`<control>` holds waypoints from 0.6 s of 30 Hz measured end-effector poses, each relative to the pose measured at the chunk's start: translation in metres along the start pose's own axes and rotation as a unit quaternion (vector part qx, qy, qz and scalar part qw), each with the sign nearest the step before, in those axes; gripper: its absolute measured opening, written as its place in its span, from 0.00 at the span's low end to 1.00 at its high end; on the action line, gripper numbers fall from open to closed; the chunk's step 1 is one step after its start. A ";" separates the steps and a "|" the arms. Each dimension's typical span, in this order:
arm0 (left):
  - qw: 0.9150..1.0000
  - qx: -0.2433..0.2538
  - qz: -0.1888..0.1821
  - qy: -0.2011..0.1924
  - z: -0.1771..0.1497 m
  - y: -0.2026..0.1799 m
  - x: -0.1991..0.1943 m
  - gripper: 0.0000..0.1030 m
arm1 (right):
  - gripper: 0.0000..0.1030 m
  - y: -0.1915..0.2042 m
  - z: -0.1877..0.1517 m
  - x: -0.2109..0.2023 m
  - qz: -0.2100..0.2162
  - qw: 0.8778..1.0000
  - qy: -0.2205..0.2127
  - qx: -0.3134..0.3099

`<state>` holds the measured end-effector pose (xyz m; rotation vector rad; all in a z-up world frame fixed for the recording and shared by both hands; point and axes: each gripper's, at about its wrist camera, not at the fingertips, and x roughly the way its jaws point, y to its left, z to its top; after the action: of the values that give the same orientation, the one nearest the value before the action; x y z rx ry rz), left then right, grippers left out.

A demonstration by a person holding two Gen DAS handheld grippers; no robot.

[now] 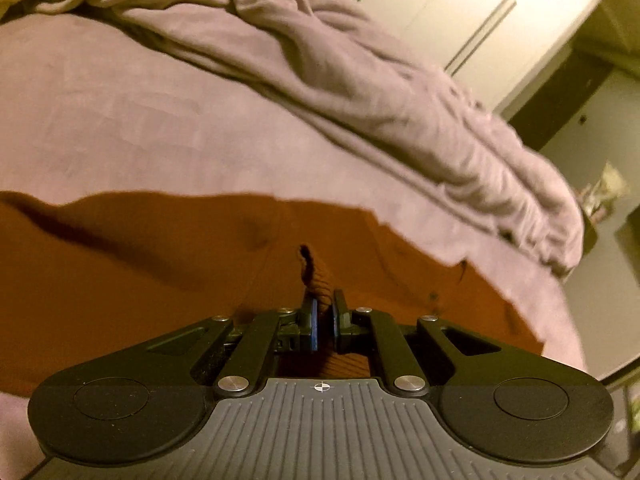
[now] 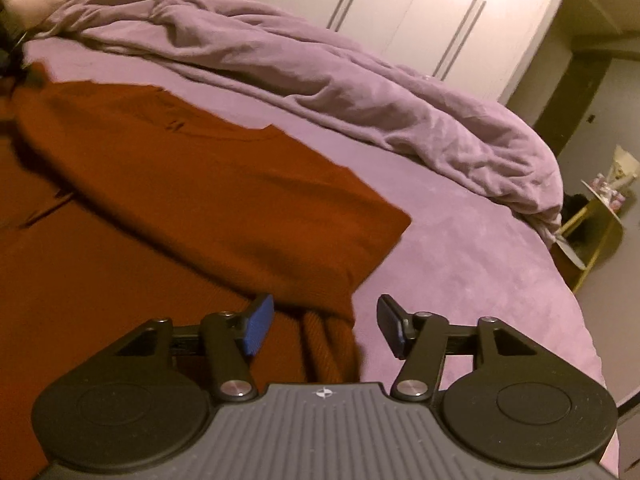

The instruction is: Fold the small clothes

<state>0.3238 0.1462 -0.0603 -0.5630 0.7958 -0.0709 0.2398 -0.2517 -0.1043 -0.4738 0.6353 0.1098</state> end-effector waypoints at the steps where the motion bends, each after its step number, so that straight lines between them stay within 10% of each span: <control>1: 1.000 -0.004 -0.001 -0.004 0.003 0.000 -0.002 0.08 | 0.58 0.002 0.000 0.001 -0.005 1.000 0.002 -0.006; 7: 1.000 0.004 0.002 -0.010 0.007 -0.003 -0.007 0.08 | 0.51 0.009 0.014 0.017 -0.048 0.999 0.006 -0.019; 11: 1.000 0.014 0.013 -0.004 0.002 -0.002 -0.002 0.08 | 0.18 0.015 0.015 0.023 -0.039 0.999 0.005 -0.036; 18: 0.995 0.074 0.056 0.029 -0.024 -0.003 0.027 0.09 | 0.17 -0.003 0.008 0.033 -0.059 0.998 0.018 0.022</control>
<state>0.3265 0.1256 -0.0901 -0.3770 0.8698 -0.0424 0.2711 -0.2523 -0.1171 -0.4712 0.6430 -0.0238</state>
